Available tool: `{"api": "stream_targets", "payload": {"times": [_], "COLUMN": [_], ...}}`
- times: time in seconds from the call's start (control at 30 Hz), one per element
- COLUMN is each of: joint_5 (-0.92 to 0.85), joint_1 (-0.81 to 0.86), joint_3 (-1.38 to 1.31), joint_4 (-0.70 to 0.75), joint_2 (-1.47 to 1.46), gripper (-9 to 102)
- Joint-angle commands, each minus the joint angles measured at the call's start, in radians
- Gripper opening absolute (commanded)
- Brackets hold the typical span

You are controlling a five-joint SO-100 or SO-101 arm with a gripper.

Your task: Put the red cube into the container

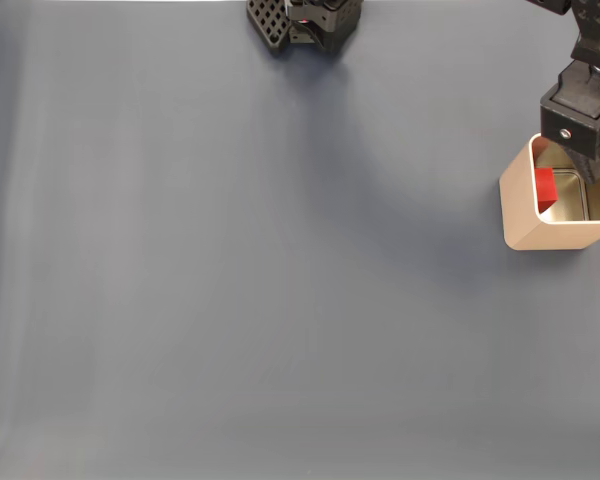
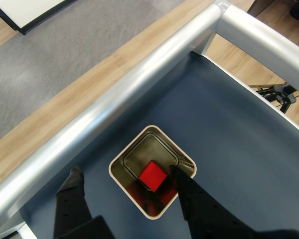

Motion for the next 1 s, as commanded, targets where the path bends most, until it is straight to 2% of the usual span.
{"api": "stream_targets", "payload": {"times": [0.0, 0.03, 0.27, 0.53, 0.77, 0.97], "joint_5": [0.011, 0.011, 0.026, -0.003, -0.078, -0.132], "joint_1": [0.014, 0.015, 0.095, 0.339, 0.632, 0.825], "joint_3": [-0.049, -0.049, 0.011, 0.408, 0.805, 1.220], "joint_4": [0.003, 0.003, -0.058, -0.224, -0.327, -0.495], "joint_2": [0.009, 0.011, 0.074, 0.368, 0.655, 0.931], "gripper": [37, 35, 1, 0, 0, 0]}}
